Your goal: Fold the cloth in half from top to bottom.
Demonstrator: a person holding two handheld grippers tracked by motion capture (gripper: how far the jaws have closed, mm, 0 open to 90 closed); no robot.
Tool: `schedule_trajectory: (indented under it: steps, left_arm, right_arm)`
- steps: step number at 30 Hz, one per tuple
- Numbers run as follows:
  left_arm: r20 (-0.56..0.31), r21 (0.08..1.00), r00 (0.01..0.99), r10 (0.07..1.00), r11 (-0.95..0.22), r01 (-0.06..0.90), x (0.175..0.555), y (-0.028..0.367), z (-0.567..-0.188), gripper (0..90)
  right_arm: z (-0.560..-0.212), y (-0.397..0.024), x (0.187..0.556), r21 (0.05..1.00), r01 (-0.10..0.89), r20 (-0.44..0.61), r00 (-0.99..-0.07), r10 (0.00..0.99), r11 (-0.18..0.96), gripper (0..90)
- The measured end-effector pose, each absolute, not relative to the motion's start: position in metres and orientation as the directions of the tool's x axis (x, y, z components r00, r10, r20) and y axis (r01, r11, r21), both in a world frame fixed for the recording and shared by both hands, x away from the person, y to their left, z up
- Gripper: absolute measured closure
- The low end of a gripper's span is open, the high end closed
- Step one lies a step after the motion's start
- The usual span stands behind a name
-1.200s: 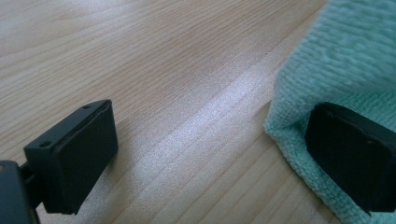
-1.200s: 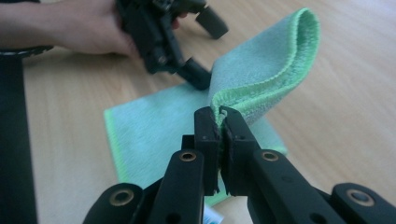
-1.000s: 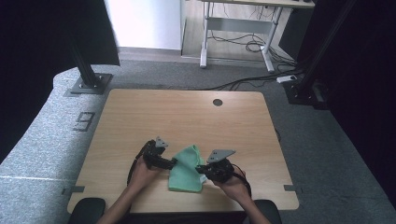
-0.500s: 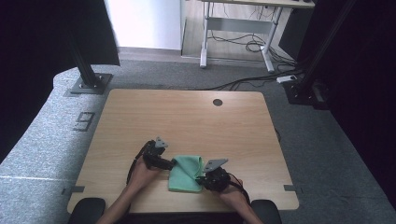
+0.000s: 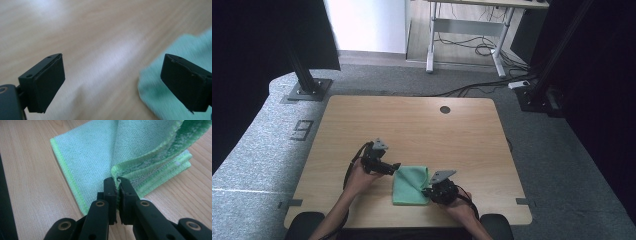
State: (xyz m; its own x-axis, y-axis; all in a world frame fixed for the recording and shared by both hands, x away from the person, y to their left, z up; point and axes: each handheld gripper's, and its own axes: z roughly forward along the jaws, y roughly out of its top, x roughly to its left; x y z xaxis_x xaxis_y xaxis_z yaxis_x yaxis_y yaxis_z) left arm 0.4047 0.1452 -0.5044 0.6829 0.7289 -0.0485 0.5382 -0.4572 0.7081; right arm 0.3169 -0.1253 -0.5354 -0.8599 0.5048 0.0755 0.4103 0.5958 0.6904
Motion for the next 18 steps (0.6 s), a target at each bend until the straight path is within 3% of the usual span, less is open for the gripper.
schedule_trajectory:
  steps: [9, 18]
  left_arm:
    - [-0.046, 0.626, 0.743, 0.668, -0.56, 0.542, 0.441, 0.105, -0.509, 5.8]
    - [-0.085, 0.595, 0.786, 0.612, -0.601, 0.533, 0.426, 0.109, -0.513, 6.2]
  right_arm:
    - [-0.537, -0.127, 0.316, 0.706, 0.405, 0.08, -0.861, 0.503, 0.581, 83.7]
    - [-0.531, -0.127, 0.31, 0.723, 0.358, 0.035, -0.873, 0.486, 0.591, 81.4]
